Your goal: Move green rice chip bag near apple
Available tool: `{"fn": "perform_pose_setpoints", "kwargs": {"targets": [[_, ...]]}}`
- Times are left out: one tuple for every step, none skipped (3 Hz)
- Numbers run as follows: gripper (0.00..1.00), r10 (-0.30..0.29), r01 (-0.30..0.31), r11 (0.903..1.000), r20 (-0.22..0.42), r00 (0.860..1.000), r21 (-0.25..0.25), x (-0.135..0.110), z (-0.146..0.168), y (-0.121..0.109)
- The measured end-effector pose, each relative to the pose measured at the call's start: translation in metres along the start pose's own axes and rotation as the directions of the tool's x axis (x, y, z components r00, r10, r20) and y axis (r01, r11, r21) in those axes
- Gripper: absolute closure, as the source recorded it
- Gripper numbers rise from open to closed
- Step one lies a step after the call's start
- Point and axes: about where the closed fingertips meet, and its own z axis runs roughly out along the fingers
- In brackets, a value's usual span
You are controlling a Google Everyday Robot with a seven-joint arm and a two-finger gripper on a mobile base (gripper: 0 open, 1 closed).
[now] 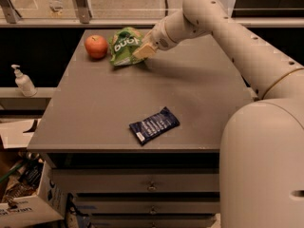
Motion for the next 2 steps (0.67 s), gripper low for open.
{"fn": "perform_pose_setpoints", "kwargs": {"targets": [[0.59,0.005,-0.006,1.0000,-0.009,1.000,-0.008,0.0026,0.0025,0.0033],[0.35,0.006,-0.006,1.0000,-0.009,1.000,-0.008,0.0022,0.0022,0.0032]]}}
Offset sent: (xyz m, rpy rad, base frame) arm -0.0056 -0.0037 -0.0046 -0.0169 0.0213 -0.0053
